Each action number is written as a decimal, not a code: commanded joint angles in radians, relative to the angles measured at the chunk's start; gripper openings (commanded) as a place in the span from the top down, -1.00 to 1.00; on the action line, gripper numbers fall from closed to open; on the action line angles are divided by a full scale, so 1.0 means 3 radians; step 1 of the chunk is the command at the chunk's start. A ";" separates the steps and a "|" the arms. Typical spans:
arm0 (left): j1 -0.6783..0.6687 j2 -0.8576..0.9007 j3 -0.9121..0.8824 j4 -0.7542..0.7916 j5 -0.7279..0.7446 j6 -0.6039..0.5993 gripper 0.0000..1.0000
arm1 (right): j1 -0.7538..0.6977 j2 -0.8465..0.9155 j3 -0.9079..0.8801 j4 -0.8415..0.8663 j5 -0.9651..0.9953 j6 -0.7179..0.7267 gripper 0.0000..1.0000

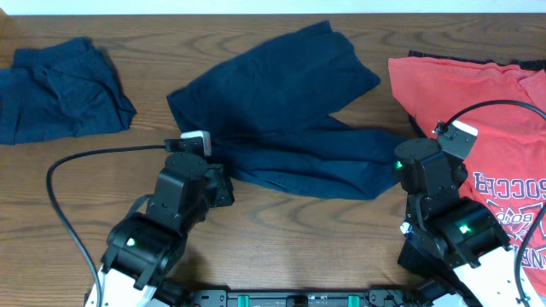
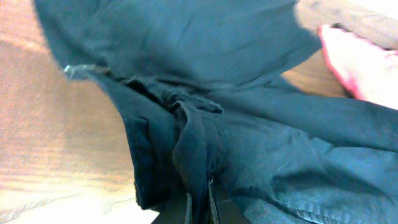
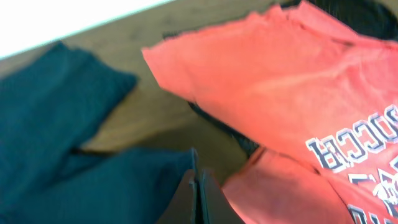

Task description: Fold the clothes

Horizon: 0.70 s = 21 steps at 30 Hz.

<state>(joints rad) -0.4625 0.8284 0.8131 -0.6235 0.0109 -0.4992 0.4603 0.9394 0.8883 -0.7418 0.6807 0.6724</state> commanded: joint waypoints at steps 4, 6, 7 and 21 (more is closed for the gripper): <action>-0.0212 -0.0150 0.0225 0.0022 -0.0111 0.0031 0.88 | 0.0200 -0.0043 0.0367 0.0005 0.0444 -0.0093 0.97; -0.0263 -0.0163 0.0256 0.0006 -0.0193 0.0031 0.88 | 0.0223 -0.0043 0.0451 -0.0003 0.0450 -0.0132 0.97; -0.0291 -0.0163 0.0262 0.0008 -0.0242 0.0029 0.88 | 0.0238 -0.0043 0.0488 -0.0010 0.0458 -0.0141 0.97; -0.0397 -0.0127 0.0264 -0.0261 -0.0603 -0.0178 0.88 | 0.0273 0.0019 0.0580 -0.0529 0.0367 0.0299 0.97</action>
<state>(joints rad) -0.5781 0.7902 0.8612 -0.6880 -0.0998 -0.5060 0.5373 0.9360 1.0359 -0.8677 0.7952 0.6804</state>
